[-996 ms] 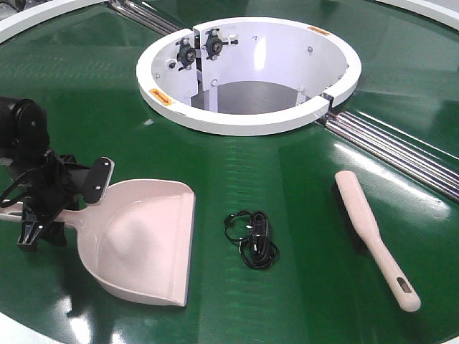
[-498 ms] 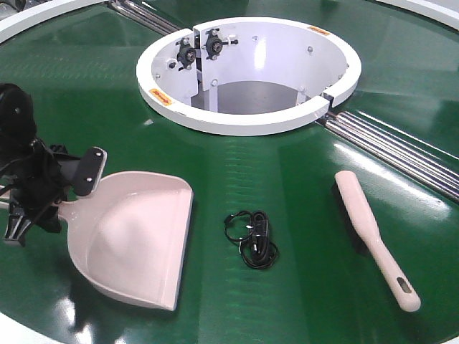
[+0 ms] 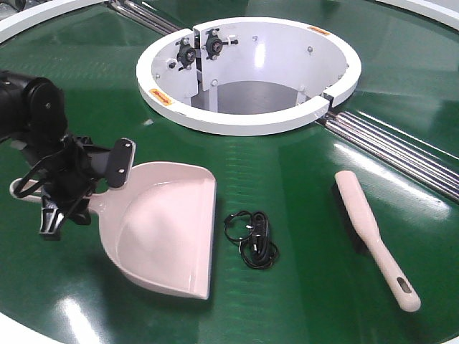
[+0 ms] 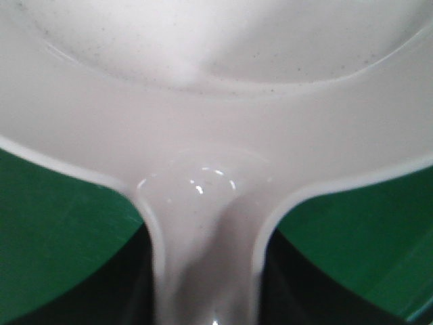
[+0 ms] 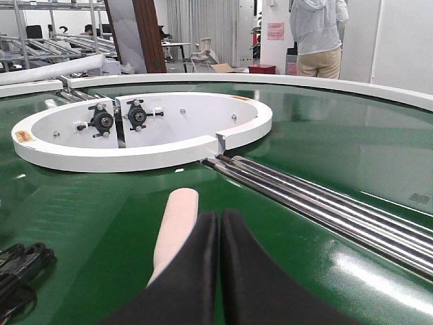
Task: Clean and inspect green conveyor with broom and dustpan
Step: 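Lift the dustpan with the left gripper and angle it toward the cable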
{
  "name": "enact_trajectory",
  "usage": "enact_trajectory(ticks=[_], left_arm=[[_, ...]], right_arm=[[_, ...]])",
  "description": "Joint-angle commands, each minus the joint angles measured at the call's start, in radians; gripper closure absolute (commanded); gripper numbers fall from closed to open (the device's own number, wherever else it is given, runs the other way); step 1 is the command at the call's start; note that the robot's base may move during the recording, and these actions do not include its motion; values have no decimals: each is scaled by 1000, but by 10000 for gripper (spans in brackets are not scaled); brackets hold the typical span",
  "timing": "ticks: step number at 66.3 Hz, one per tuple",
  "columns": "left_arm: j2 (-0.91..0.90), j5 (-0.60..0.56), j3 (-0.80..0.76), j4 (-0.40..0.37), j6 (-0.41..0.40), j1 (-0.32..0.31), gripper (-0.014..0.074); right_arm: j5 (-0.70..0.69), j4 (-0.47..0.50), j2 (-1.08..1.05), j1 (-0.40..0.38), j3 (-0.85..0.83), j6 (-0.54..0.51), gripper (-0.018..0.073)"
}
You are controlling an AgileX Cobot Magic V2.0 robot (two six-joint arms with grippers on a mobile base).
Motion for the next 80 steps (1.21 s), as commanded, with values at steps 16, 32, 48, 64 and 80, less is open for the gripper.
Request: enact_trajectory(ticks=[16,32,48,64,80], left_arm=[[38,75,-88,32,-88,-31,604],[65,83,-88,83,-96,-39,604],[67,79,-88,85,-96,-39,604],[66,85,-88,81,-96,-39,604],[66,85,-88,81,-96,-39,604]], right_arm=[[-76,0,-12,-6,21,-1,569],[-76,0,-12,-6,21,-1,569],[-76,0,-12,-6,21,-1,569],[-76,0,-12,-6,21,-1,569],[-76,0,-12,-6,20,-1,569]])
